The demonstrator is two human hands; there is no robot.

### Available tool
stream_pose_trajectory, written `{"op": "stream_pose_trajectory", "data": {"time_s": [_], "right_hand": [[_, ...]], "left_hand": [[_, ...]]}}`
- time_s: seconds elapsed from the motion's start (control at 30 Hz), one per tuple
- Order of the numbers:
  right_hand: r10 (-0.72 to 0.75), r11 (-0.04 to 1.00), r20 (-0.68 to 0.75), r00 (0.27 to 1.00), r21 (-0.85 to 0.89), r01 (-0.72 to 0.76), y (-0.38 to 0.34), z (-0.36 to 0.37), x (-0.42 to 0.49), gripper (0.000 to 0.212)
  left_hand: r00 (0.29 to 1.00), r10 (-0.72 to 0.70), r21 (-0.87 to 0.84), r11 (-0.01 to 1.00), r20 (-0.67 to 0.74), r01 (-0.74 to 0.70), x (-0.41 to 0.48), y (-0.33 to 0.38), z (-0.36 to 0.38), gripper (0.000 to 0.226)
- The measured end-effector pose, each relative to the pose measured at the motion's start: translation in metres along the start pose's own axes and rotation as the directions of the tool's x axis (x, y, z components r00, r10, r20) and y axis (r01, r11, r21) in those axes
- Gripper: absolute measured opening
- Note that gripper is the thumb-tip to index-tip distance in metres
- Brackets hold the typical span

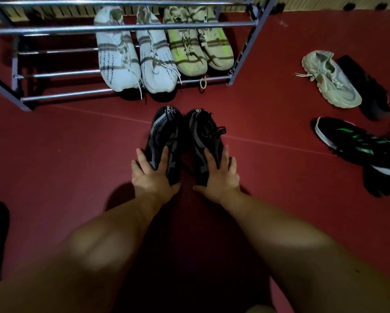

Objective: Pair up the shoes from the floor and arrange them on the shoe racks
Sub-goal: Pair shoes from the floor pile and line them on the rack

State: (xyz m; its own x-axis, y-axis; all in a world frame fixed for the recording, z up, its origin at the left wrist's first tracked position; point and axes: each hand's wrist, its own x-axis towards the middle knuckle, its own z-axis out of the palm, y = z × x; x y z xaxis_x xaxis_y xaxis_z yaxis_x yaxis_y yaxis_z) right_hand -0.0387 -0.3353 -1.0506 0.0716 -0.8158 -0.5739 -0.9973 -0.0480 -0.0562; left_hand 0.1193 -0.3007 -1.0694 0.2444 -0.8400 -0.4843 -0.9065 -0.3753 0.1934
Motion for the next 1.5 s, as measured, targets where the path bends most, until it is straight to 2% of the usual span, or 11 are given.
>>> {"op": "stream_pose_trajectory", "data": {"time_s": [0.07, 0.13, 0.47, 0.6, 0.73, 0.83, 0.93, 1.1, 1.3, 1.43, 1.5], "right_hand": [[0.107, 0.992, -0.009, 0.994, 0.067, -0.107, -0.003, 0.000, 0.004, 0.109], [0.150, 0.982, 0.017, 0.989, 0.114, -0.151, -0.004, -0.001, 0.006, 0.109], [0.143, 0.890, -0.135, 0.980, 0.451, -0.068, -0.005, -0.019, -0.010, 0.094], [0.167, 0.894, -0.175, 0.970, 0.442, -0.074, -0.003, -0.032, -0.020, 0.097], [0.189, 0.879, -0.279, 0.941, 0.476, -0.035, 0.007, -0.051, -0.036, 0.099], [0.187, 0.867, -0.354, 0.916, 0.499, 0.016, 0.017, -0.066, -0.049, 0.098], [0.175, 0.866, -0.428, 0.887, 0.496, 0.068, 0.024, -0.080, -0.059, 0.096], [0.112, 0.844, -0.562, 0.819, 0.489, 0.220, 0.023, -0.106, -0.071, 0.088], [0.065, 0.831, -0.684, 0.727, 0.440, 0.340, 0.017, -0.144, -0.077, 0.082], [0.101, 0.797, -0.745, 0.660, 0.458, 0.395, 0.005, -0.172, -0.073, 0.081], [0.116, 0.777, -0.753, 0.648, 0.475, 0.414, -0.001, -0.189, -0.070, 0.081]], "left_hand": [[1.000, 0.017, -0.008, 1.000, -0.025, -0.017, 0.000, -0.002, 0.000, 0.102], [0.999, 0.024, -0.019, 1.000, -0.030, -0.024, 0.001, -0.005, -0.003, 0.102], [0.999, 0.033, -0.156, 0.987, -0.040, -0.039, -0.014, -0.008, -0.030, 0.097], [0.998, 0.039, -0.200, 0.979, -0.055, -0.049, -0.024, -0.002, -0.039, 0.101], [0.979, 0.110, -0.214, 0.966, -0.171, -0.146, -0.034, 0.004, -0.058, 0.102], [0.946, 0.155, -0.266, 0.935, -0.285, -0.234, -0.044, 0.009, -0.072, 0.101], [0.907, 0.200, -0.235, 0.925, -0.370, -0.300, -0.052, 0.017, -0.090, 0.101], [0.874, 0.240, -0.192, 0.919, -0.423, -0.345, -0.070, 0.031, -0.121, 0.096], [0.808, 0.202, -0.202, 0.909, -0.553, -0.365, -0.087, 0.039, -0.153, 0.092], [0.745, 0.122, -0.237, 0.904, -0.656, -0.356, -0.085, 0.043, -0.186, 0.091], [0.729, 0.068, -0.265, 0.906, -0.681, -0.331, -0.080, 0.047, -0.207, 0.090]]}}
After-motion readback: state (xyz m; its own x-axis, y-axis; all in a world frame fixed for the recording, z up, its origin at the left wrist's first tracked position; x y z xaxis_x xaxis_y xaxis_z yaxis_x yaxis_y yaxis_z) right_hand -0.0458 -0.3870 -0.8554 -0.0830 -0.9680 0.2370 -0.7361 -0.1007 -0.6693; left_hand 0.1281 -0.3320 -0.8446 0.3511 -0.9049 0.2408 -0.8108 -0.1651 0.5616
